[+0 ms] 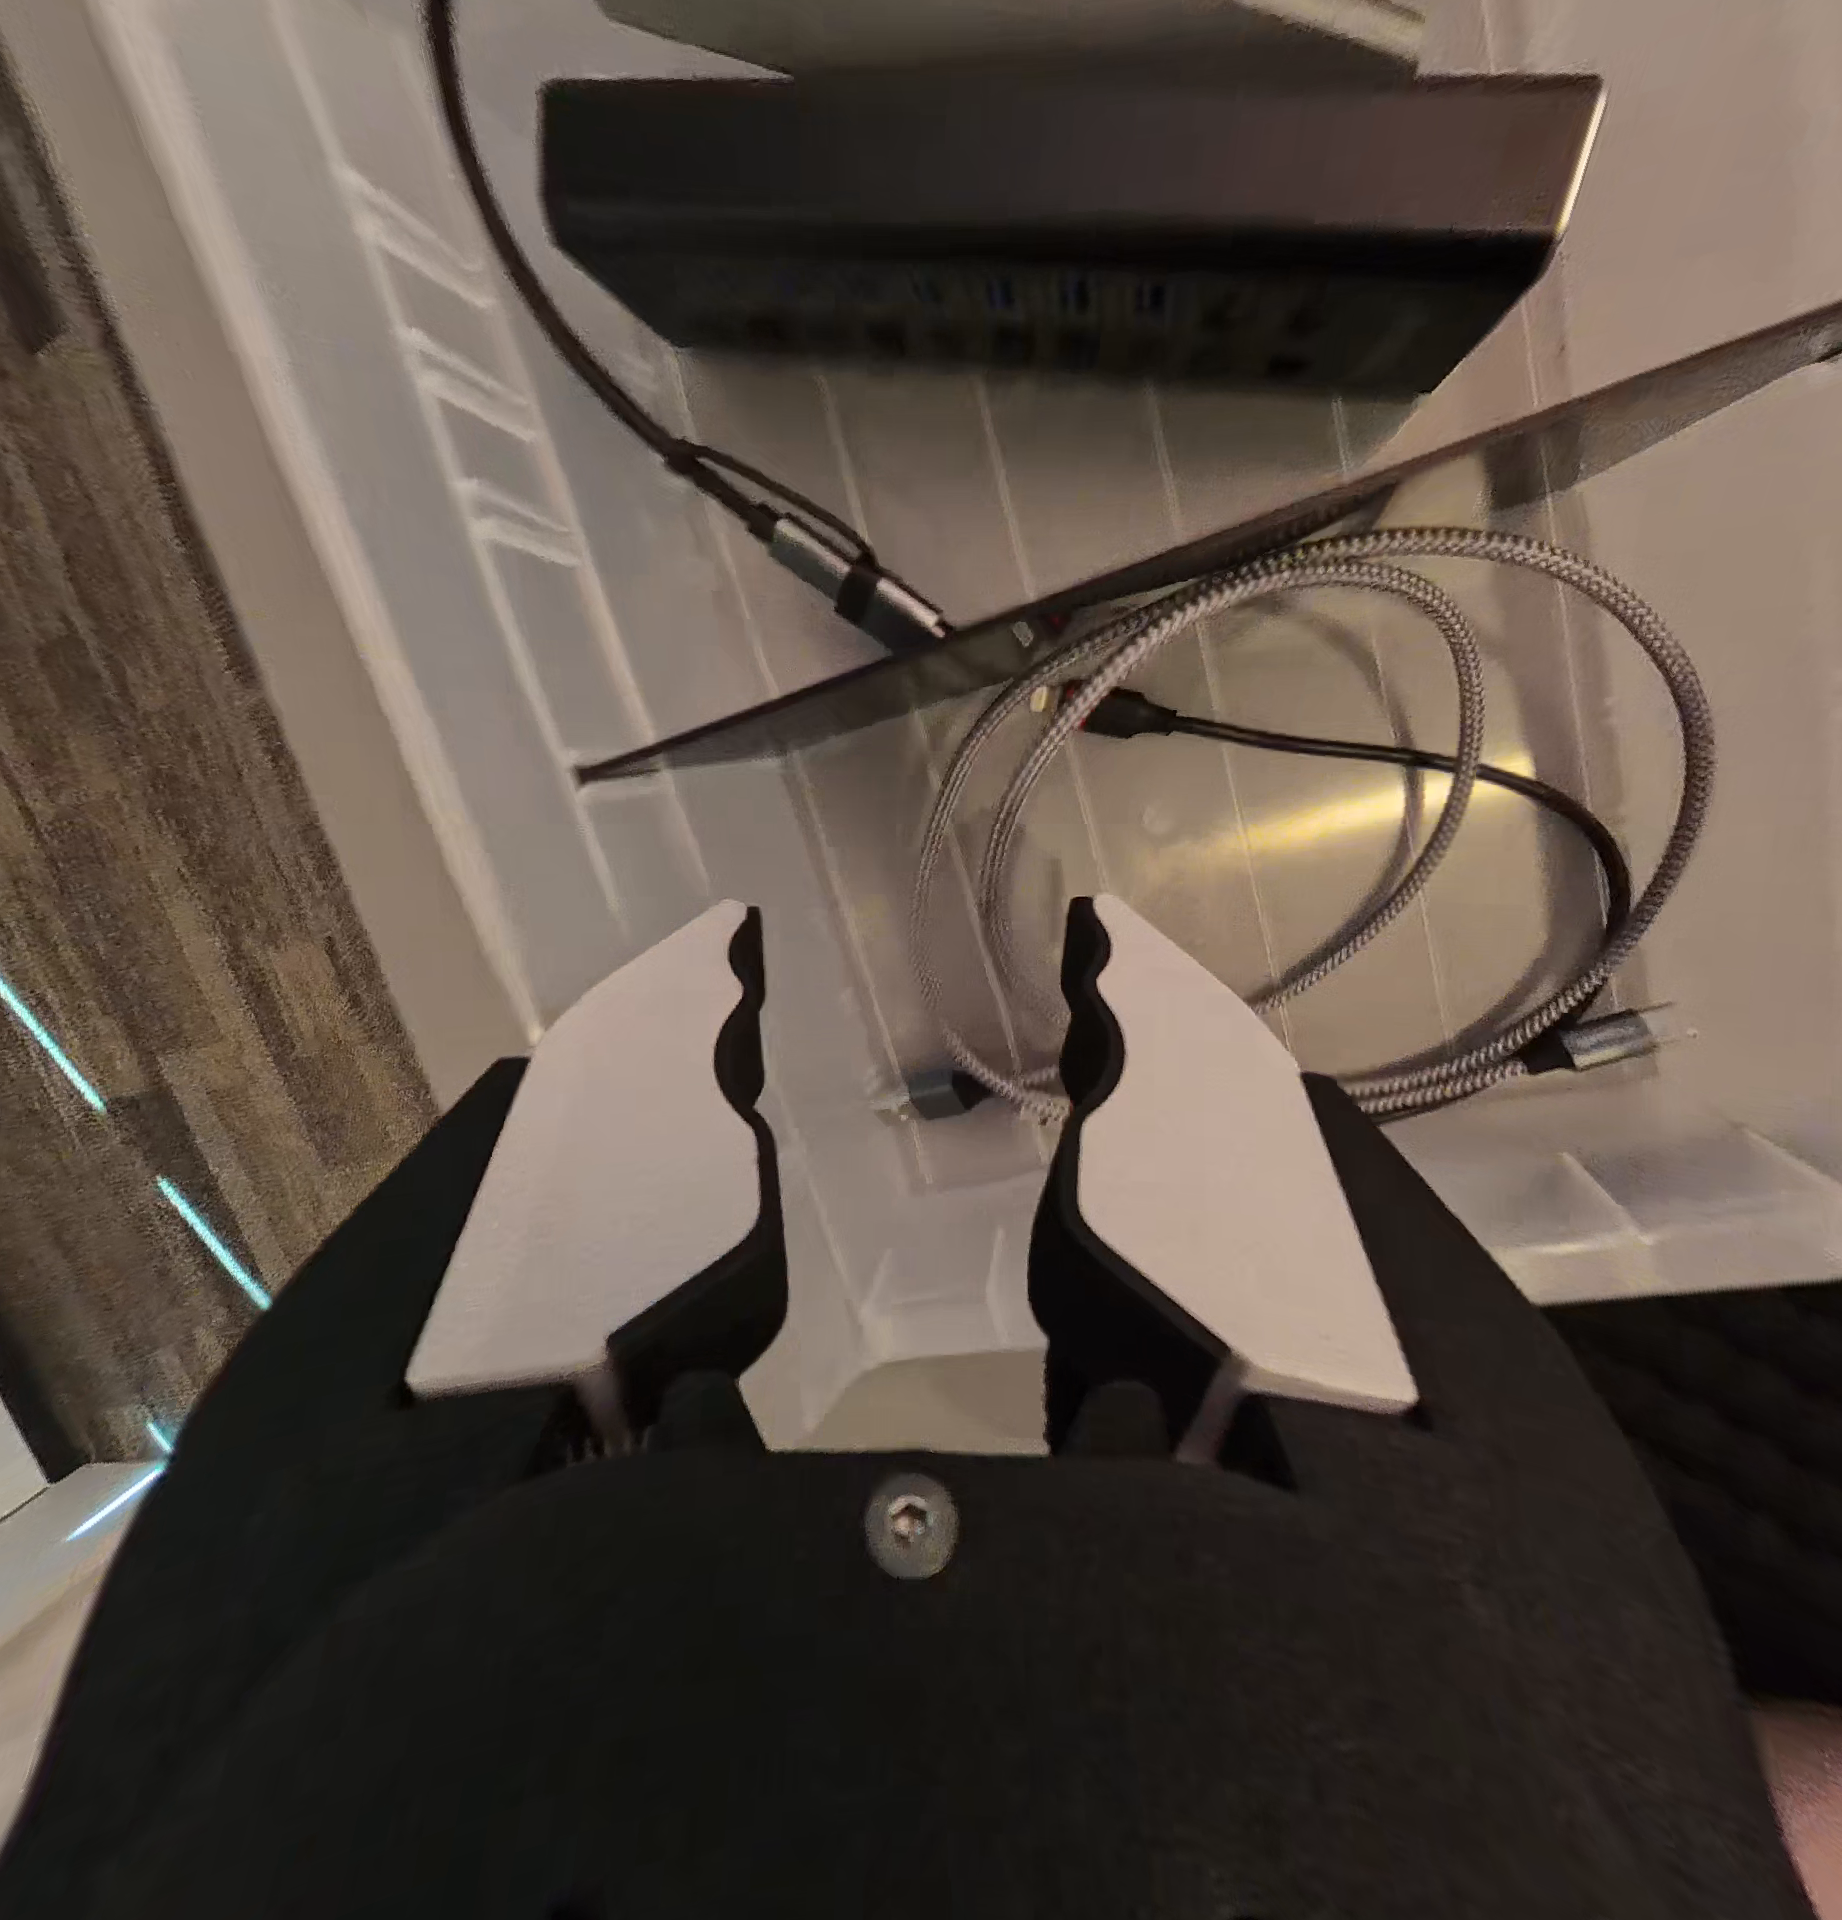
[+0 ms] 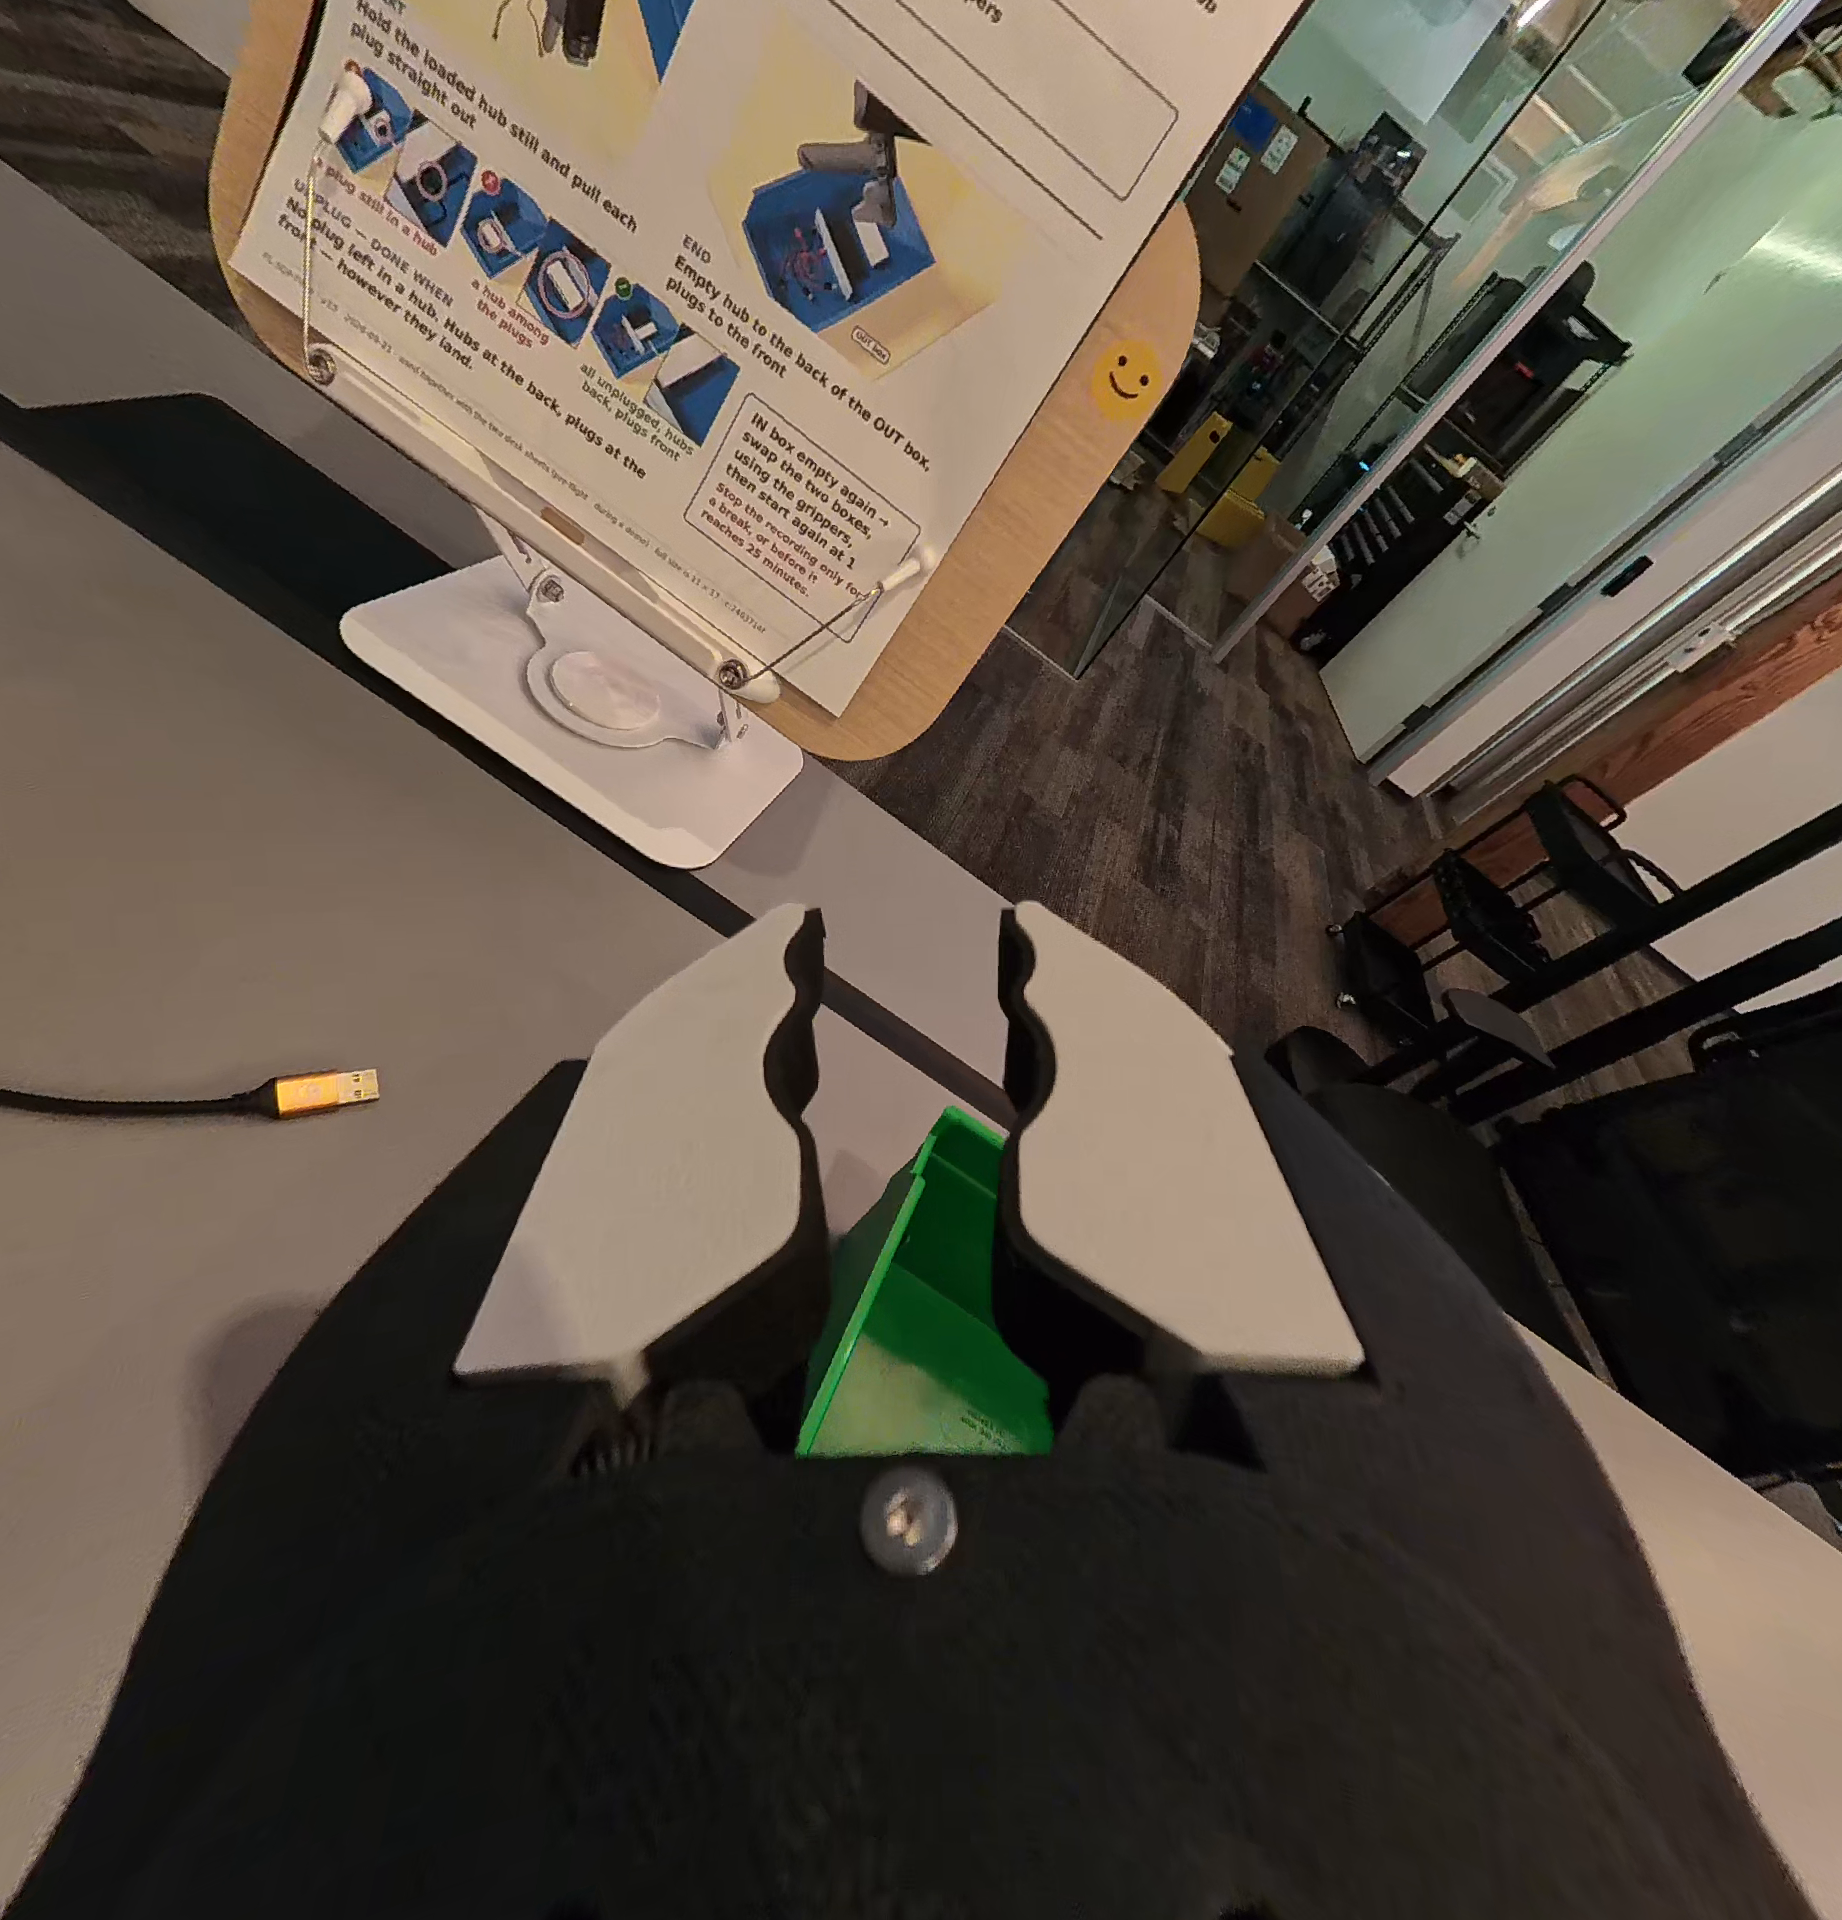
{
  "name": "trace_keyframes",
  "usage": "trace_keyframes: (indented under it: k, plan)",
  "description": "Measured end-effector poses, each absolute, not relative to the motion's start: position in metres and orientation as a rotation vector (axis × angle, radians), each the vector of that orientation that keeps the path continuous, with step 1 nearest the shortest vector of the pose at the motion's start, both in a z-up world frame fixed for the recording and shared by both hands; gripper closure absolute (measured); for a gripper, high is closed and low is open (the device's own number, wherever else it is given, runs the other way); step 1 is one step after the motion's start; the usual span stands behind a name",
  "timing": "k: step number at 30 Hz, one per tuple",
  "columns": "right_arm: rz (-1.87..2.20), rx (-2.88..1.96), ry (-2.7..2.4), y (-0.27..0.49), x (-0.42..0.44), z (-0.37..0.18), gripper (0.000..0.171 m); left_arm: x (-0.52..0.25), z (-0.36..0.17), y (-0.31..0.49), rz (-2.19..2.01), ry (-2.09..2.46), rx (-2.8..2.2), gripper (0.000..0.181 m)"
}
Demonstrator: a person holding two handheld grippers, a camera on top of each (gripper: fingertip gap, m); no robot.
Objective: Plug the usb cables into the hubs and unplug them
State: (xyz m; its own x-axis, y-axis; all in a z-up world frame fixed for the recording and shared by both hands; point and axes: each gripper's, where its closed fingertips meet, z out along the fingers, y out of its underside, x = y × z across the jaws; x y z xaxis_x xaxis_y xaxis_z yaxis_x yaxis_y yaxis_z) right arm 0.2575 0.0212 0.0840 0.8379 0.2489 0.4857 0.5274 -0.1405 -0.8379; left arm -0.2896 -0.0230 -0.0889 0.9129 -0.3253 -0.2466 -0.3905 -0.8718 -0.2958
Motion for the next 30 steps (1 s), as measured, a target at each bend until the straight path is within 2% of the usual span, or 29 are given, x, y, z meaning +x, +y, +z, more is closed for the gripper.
trace_keyframes:
  k: [1, 7, 9, 10, 12, 15, 19, 24, 27, 30]
  plan:
    - [-0.272, -1.731, -0.603, 0.022, 0.258, 0.083, 0.138, -0.288, -0.096, -0.019, 0.258, 0.542, -2.744, 0.125]
    - [-0.287, -1.740, -0.620, 0.023, 0.255, 0.080, 0.137, -0.298, -0.129, -0.006, 0.321, 0.549, -2.823, 0.129]
    - [-0.294, -1.739, -0.616, 0.024, 0.255, 0.080, 0.136, -0.304, -0.133, -0.003, 0.361, 0.530, -2.840, 0.150]
    - [-0.294, -1.739, -0.617, 0.024, 0.254, 0.080, 0.136, -0.300, -0.133, -0.007, 0.307, 0.528, -2.866, 0.176]
    - [-0.295, -1.739, -0.620, 0.024, 0.253, 0.080, 0.136, -0.300, -0.122, -0.014, 0.298, 0.493, -2.873, 0.178]
    - [-0.298, -1.734, -0.625, 0.023, 0.252, 0.081, 0.136, -0.304, -0.074, -0.026, 0.391, 0.413, -2.778, 0.178]
    - [-0.298, -1.728, -0.631, 0.023, 0.250, 0.082, 0.136, -0.290, 0.028, -0.039, 0.513, 0.296, -2.411, 0.178]
    - [-0.297, -1.728, -0.638, 0.022, 0.249, 0.082, 0.136, -0.237, 0.140, -0.069, 0.484, 0.256, -1.905, 0.178]
    - [-0.295, -1.727, -0.637, 0.021, 0.250, 0.082, 0.136, -0.180, 0.172, -0.084, 0.278, 0.348, -1.726, 0.178]
    - [-0.297, -1.732, -0.628, 0.021, 0.253, 0.082, 0.136, -0.112, 0.176, -0.090, 0.054, 0.528, -1.652, 0.179]
